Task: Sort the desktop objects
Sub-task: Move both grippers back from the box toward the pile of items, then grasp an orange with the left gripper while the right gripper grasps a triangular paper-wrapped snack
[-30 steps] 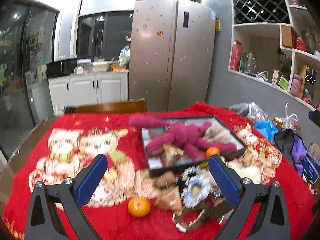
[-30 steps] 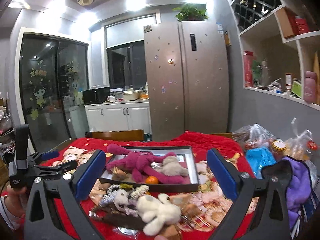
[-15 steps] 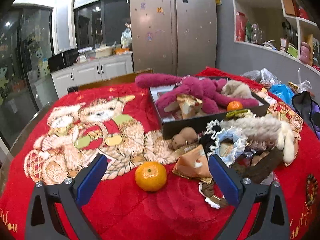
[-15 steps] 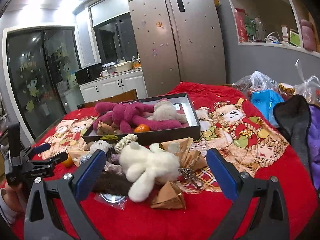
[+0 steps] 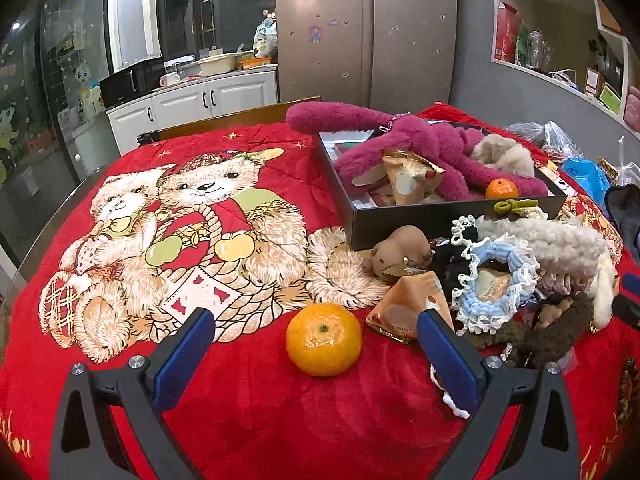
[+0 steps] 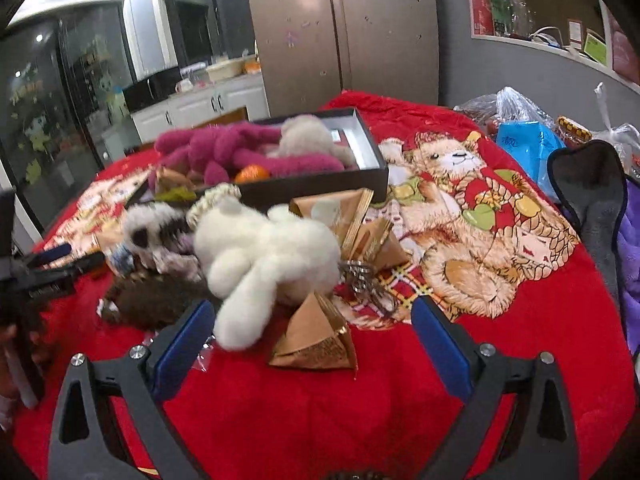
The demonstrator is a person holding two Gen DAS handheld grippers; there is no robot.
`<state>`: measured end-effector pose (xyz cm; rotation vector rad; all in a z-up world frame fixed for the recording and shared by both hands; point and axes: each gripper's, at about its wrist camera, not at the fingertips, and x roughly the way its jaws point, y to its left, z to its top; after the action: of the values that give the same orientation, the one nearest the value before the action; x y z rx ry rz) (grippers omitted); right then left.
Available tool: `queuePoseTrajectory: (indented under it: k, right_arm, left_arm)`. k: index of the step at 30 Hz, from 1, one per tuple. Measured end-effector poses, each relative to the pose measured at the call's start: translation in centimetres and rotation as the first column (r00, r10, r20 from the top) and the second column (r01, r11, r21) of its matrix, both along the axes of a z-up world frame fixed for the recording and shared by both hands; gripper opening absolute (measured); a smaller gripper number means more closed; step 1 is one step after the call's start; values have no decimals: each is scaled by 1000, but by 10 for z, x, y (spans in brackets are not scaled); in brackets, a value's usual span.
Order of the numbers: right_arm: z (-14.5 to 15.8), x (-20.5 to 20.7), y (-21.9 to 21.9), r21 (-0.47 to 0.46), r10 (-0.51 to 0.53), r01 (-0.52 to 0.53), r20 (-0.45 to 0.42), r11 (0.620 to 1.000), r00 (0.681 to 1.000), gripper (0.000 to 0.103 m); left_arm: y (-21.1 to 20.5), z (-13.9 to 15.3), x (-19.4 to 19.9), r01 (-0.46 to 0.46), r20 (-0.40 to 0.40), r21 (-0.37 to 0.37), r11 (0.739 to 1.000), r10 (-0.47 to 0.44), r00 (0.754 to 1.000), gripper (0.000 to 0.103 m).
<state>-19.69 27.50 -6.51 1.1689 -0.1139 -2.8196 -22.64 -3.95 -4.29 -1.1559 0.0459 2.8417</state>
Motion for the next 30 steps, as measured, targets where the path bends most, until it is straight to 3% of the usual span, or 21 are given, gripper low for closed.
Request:
queuePoseTrajectory:
  k: [7,12,21,24,27,30]
  right_arm:
    - [-15,-8,4,1,0,0,49,1000,999,89]
    - [-19,-13,4,-10,11,-10,68,1000,998,81]
    - [-25,-17,7,-35,8,-5,103,999,995,73]
    - [-26,-17,4,-19,10,-8,104,1000,995,64]
    - [-26,-16,0,-6,26,-25,107,1000,994,48]
    - [-26,-16,-2,0,36,-36,102,999,994,44]
  left_arm:
    - [-18,-23,-23,-58,165,60,996,48,985,103]
    - [-11,-23,-22,-54,167,0,999,53,985,103]
    - [-12,-23,-21,-54,170,11,998,52,984,103]
    - [-13,-23,-21,-55,169,14,998,51,984,103]
    - [-14,-23,-21,-55,168,20,998,51,985,103]
    - [-13,-21,-18,-44,157,10,999,42,987,93]
